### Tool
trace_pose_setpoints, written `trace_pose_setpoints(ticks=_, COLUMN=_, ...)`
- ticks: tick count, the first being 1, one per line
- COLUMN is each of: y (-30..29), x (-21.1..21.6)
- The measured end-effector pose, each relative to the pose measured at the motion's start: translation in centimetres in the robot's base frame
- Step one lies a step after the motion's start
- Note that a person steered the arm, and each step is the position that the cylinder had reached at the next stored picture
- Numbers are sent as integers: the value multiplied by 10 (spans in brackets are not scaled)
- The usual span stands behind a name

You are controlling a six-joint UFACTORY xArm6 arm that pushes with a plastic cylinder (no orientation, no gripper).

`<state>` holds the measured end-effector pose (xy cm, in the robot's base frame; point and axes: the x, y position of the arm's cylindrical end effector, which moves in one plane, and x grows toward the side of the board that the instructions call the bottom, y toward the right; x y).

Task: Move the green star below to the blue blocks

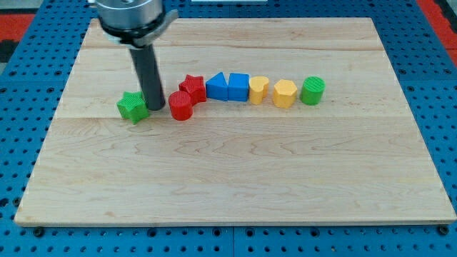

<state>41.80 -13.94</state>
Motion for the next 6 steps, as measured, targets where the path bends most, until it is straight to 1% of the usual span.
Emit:
trace_pose_setpoints(ticks=1, y=-20, x=-43)
trace_pose_setpoints(ticks=2, y=-54, x=-47)
trace_pose_setpoints(ticks=3, y=-43, x=33)
trace_pose_setpoints(ticks=4, y=99, x=57)
trace_pose_setpoints(ticks=5, y=79, x=78)
trace_pose_setpoints(ticks=6, y=83, x=131)
